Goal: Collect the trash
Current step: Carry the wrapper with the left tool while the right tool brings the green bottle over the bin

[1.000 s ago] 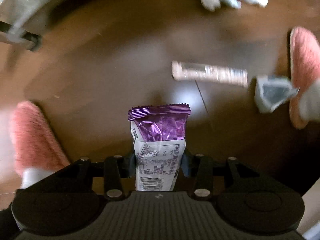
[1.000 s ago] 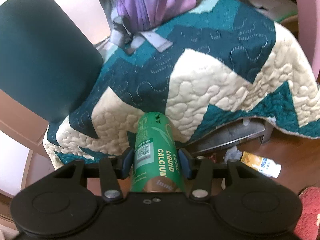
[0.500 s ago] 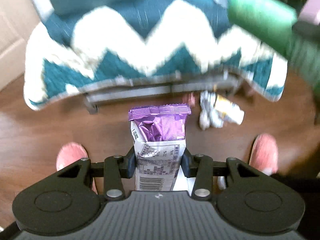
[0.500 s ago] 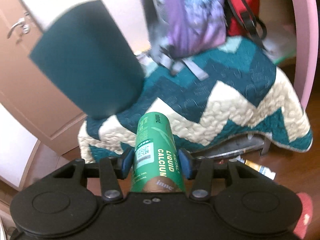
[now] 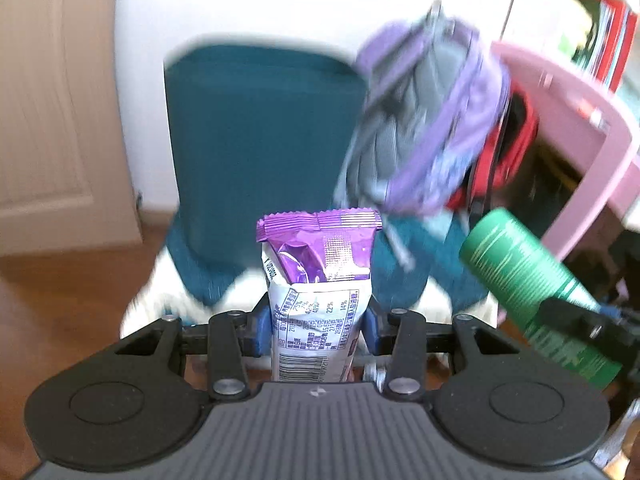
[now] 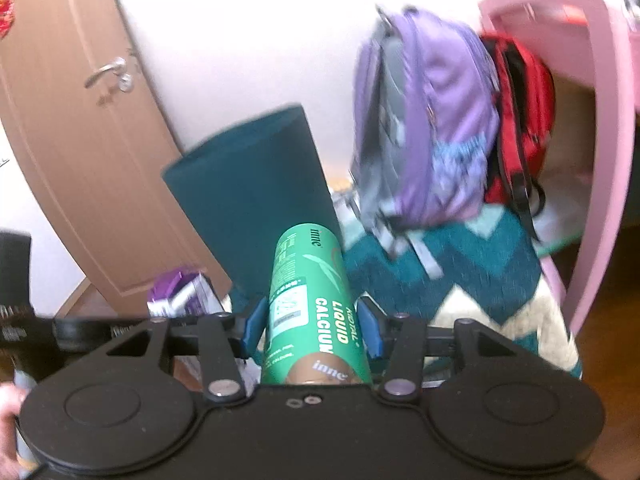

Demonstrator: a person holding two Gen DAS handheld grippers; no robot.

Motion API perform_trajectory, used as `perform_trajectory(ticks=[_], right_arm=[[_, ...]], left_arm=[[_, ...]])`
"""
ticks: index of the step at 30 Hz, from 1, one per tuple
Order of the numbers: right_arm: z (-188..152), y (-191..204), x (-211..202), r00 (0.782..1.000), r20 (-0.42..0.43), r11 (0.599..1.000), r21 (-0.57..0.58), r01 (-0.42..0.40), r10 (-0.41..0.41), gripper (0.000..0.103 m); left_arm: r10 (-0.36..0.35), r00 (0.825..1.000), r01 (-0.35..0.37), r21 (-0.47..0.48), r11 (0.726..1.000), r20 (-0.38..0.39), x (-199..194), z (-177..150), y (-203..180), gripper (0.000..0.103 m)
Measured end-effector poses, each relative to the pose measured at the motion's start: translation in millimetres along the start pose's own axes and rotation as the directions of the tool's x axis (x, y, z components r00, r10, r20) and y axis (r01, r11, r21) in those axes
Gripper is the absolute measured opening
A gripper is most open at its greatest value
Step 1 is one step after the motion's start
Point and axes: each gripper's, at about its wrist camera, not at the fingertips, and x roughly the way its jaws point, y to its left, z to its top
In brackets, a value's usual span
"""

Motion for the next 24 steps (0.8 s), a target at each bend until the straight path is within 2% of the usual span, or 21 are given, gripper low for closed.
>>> perform_trajectory(ticks=[5, 9, 14, 19, 24], right_arm=[[49.2, 30.3, -8.3, 0.997, 0.077, 0.998, -0.069, -0.010, 0.015, 0.049], [86.3, 52.8, -3.2, 0.992, 0.120, 0.994, -0.110, -0.013, 0.027, 0.049], [134.0, 78.7, 26.0, 0.987, 0.155, 0.988, -0.154, -0.012, 0.037, 0.049], [168.5, 101.1, 72.3, 0.988, 0.153, 0.978, -0.210, 0.010, 0.023, 0.049], [185.4, 111.3, 135.1, 0.995, 0.101, 0.968, -0.250, 0.032, -0.007, 0.049]], left_arm=[[-0.013, 0.991, 0.011, 0.014, 1.000, 0.134, -37.4, 61.0, -3.1, 0.042], [0.008, 0.974, -0.016, 0.035, 0.999, 0.227, -52.3, 107.0, -4.1, 0.042], [0.044, 0.949, -0.060, 0.043, 0.997, 0.313, -57.6, 162.8, 0.7, 0.042], [0.077, 0.936, -0.097, 0.041, 0.994, 0.342, -37.9, 210.6, 11.2, 0.042], [0.124, 0.951, -0.147, 0.062, 0.987, 0.284, 16.9, 238.2, 24.1, 0.042]])
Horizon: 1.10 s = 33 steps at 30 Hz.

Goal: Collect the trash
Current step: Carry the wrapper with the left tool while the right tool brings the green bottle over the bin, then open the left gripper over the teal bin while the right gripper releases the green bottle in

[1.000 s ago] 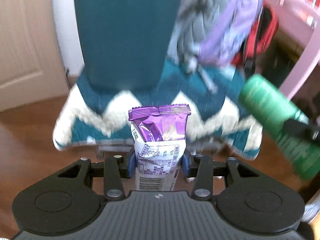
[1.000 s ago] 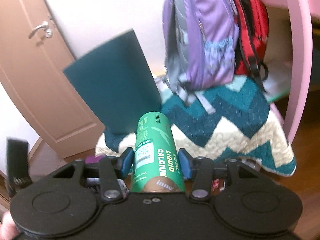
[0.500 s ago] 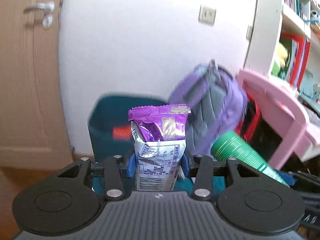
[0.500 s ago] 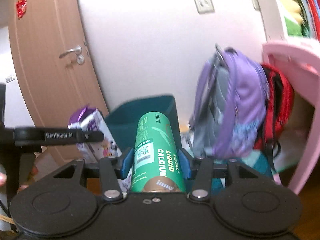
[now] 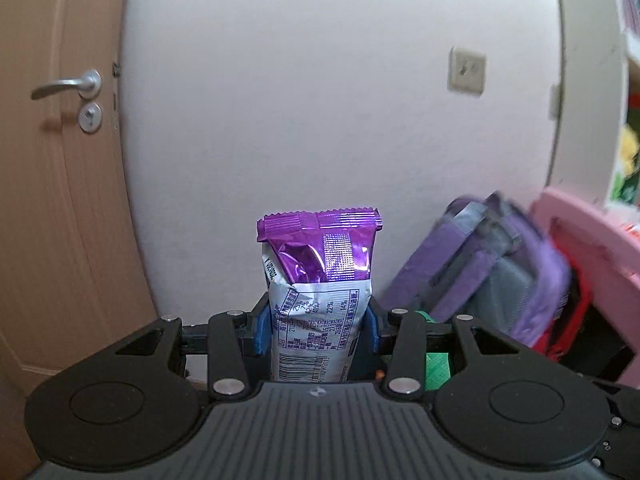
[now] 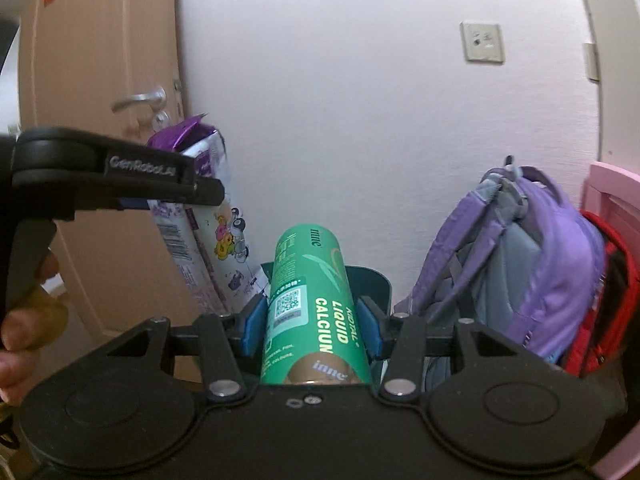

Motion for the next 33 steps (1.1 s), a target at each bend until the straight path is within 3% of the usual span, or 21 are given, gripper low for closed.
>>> perform_trajectory(ticks=[5, 11, 18, 25, 29, 33], right_arm=[[-3.5, 5.2, 67.8, 0.996, -0.083, 0.999, -0.047, 0.008, -0.012, 0.049], [-20.4, 17.3, 125.2, 0.985, -0.168, 0.989, -0.148, 0.003, -0.028, 0.049], [-29.1, 14.7, 160.4, 0.969, -0.244, 0.984, -0.181, -0.001, -0.044, 0.046], [-35.3, 14.4, 157.0, 0.966, -0.254, 0.974, -0.224, -0.020, -0.038, 0.059], [-30.4, 14.0, 141.2, 0.970, -0.241, 0.971, -0.236, -0.022, -0.037, 0.061], [-23.8, 17.6, 114.8, 0.975, -0.218, 0.971, -0.239, -0.018, -0.036, 0.063]], left_arm=[[0.033, 0.994, -0.028, 0.044, 0.999, -0.104, 70.3, -11.0, 1.4, 0.042], [0.050, 0.973, -0.036, 0.068, 0.997, -0.227, 136.7, -33.2, 1.6, 0.042], [0.047, 0.947, -0.021, 0.083, 0.996, -0.318, 175.9, -55.9, 0.2, 0.044], [0.041, 0.933, -0.010, 0.087, 0.996, -0.358, 184.5, -64.7, 3.5, 0.049], [0.029, 0.934, -0.005, 0.069, 0.998, -0.357, 173.9, -64.7, 6.0, 0.070], [0.034, 0.941, -0.006, 0.081, 0.997, -0.338, 156.5, -59.4, -2.3, 0.071]])
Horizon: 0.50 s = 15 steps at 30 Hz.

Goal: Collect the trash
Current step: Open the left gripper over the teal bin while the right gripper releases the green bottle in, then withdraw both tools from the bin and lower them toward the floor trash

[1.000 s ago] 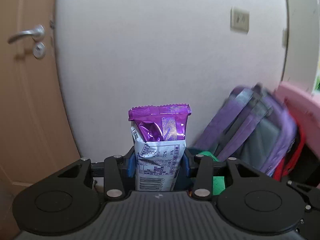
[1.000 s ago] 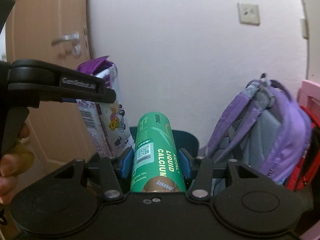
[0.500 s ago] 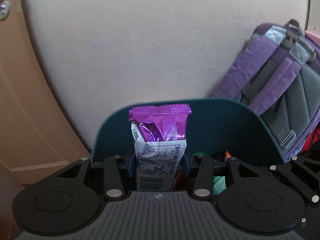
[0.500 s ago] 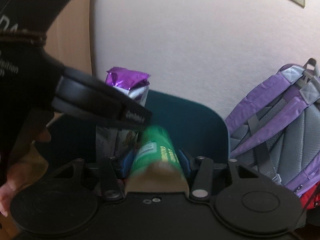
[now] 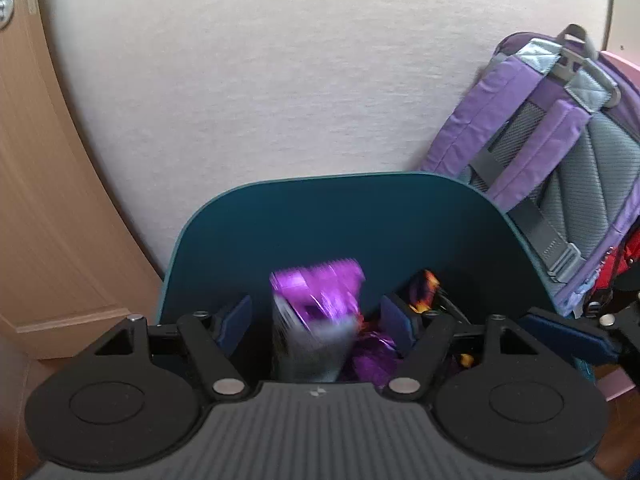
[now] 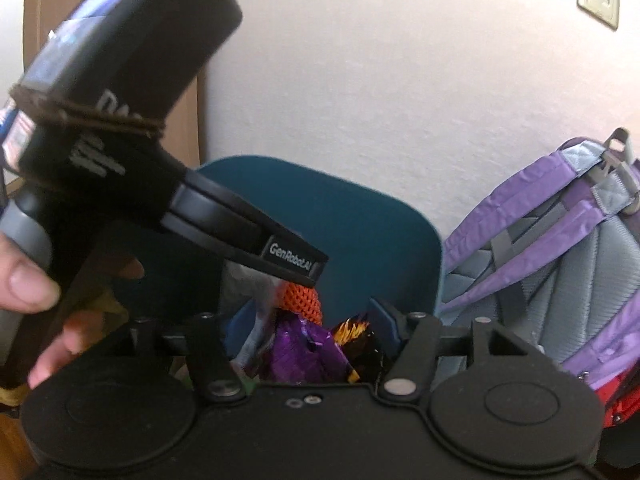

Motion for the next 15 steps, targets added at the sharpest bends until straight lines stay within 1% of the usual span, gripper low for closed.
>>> perform_trajectory(ticks=[3, 5, 10, 15], right_arm=[[-0.1, 0.7, -26.1, 1.000, 0.018, 1.000, 0.011, 0.000, 0.000, 0.063], [-0.3, -3.2, -39.8, 0.999, 0.041, 1.000, 0.005, 0.003, -0.003, 0.064], [-6.8, -5.0, -93.4, 0.997, 0.076, 0.999, 0.038, 0.004, -0.007, 0.067], [-24.6, -5.5, -145.5, 0.996, 0.090, 0.996, 0.086, 0.009, -0.017, 0.070]], left_arm=[[-0.001, 0.999, 0.001, 0.015, 1.000, 0.034, -23.9, -3.0, -6.3, 0.071], [-0.004, 0.998, 0.002, 0.027, 1.000, 0.066, -47.6, -8.6, -8.8, 0.071], [-0.011, 0.993, 0.007, 0.038, 0.999, 0.120, -100.2, -25.2, -11.3, 0.071], [-0.033, 0.987, 0.027, 0.041, 0.999, 0.157, -146.6, -49.2, -16.2, 0.071]])
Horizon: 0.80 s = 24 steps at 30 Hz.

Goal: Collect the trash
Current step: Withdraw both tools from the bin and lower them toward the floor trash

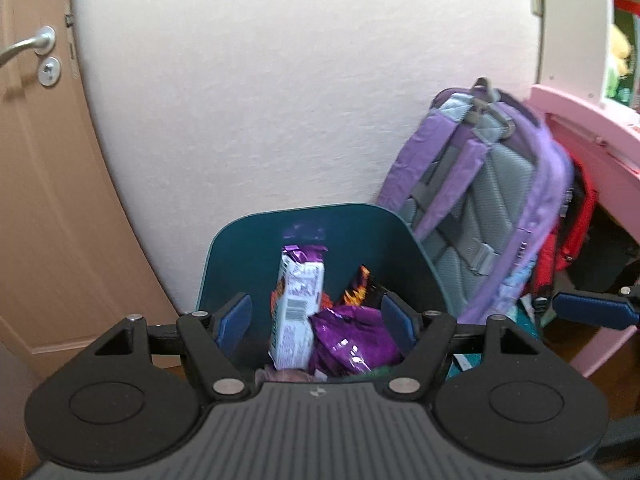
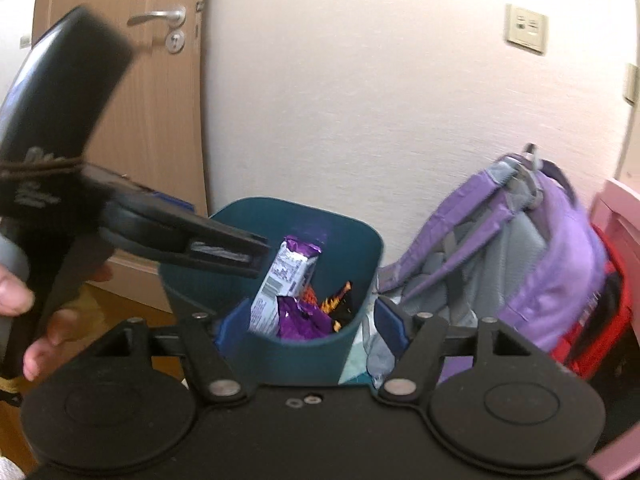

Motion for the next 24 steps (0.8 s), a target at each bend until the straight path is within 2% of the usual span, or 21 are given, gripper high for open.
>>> perform_trajectory(ticks=[5, 9, 12, 17, 24], right_arm=[[-26.3, -4.3, -48.2, 1.000, 0.017, 0.999, 0.053, 0.004, -0.005, 0.074], [-55.0, -12.7, -67.9, 1.000, -0.001, 0.997, 0.078, 0.013, -0.013, 0.076], [-80.1, -17.0, -82.2, 1.000, -0.020, 0.996, 0.090, 0.014, -0.012, 0.083], [-128.0, -29.1, -89.0, 0.997, -0.076, 0.992, 0.124, 0.015, -0.005, 0.092], [-204.2, -58.2, -64.4, 0.986, -0.165, 0.978, 0.204, 0.050, -0.016, 0.099]], left_arm=[[-0.031, 0.999, 0.030, 0.024, 0.999, 0.023, -49.2, -28.8, -11.7, 0.072], [-0.060, 0.998, 0.060, 0.034, 0.998, 0.014, -71.0, -53.5, -23.2, 0.080], [-0.079, 0.997, 0.078, 0.050, 0.996, 0.009, -82.2, -74.4, -32.7, 0.081], [-0.132, 0.991, 0.134, 0.053, 0.990, -0.036, -81.0, -115.0, -49.6, 0.083], [-0.184, 0.977, 0.192, 0.070, 0.979, -0.105, -49.1, -177.1, -77.5, 0.084]])
